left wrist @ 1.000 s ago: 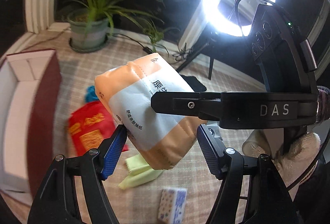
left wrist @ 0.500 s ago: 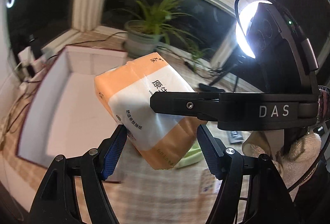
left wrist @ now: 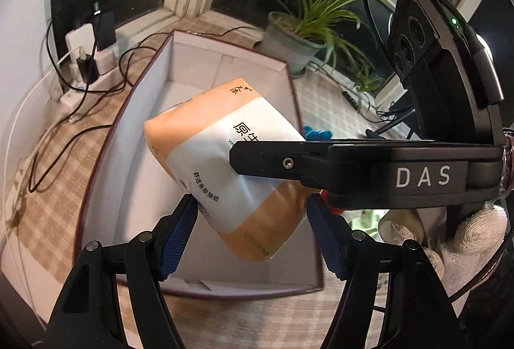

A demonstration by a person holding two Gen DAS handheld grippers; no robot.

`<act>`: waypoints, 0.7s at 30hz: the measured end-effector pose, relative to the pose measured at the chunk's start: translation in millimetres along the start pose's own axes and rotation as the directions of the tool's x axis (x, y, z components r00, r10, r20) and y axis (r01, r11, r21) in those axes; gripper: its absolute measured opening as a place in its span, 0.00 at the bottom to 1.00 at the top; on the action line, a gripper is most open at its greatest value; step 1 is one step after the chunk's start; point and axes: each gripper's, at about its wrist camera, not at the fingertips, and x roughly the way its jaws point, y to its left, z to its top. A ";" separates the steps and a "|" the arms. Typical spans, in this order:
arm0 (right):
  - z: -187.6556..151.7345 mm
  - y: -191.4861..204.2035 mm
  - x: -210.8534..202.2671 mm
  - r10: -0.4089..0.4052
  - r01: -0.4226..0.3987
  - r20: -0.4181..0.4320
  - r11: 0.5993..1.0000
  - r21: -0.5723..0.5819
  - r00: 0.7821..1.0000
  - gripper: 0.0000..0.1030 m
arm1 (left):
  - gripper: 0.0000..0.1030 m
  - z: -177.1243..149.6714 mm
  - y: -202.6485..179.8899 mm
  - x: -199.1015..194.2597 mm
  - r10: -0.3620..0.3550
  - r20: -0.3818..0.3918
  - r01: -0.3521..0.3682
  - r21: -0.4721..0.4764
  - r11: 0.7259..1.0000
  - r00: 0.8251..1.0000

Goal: Organize soft objects
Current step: 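Carry the tissue pack with the right gripper into the cardboard box and release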

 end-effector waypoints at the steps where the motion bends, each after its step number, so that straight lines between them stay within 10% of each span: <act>1: 3.0 -0.4 4.6 -0.005 0.005 -0.007 1.000 0.002 1.000 0.52 | 0.67 1.2 3.2 3.0 0.000 -0.006 0.000 0.000 1.000 1.000; 21: 12.4 -14.4 18.6 -0.062 0.062 -0.019 0.998 0.027 0.998 0.52 | 0.67 7.1 15.1 14.2 0.004 -0.034 -0.004 0.002 1.000 0.999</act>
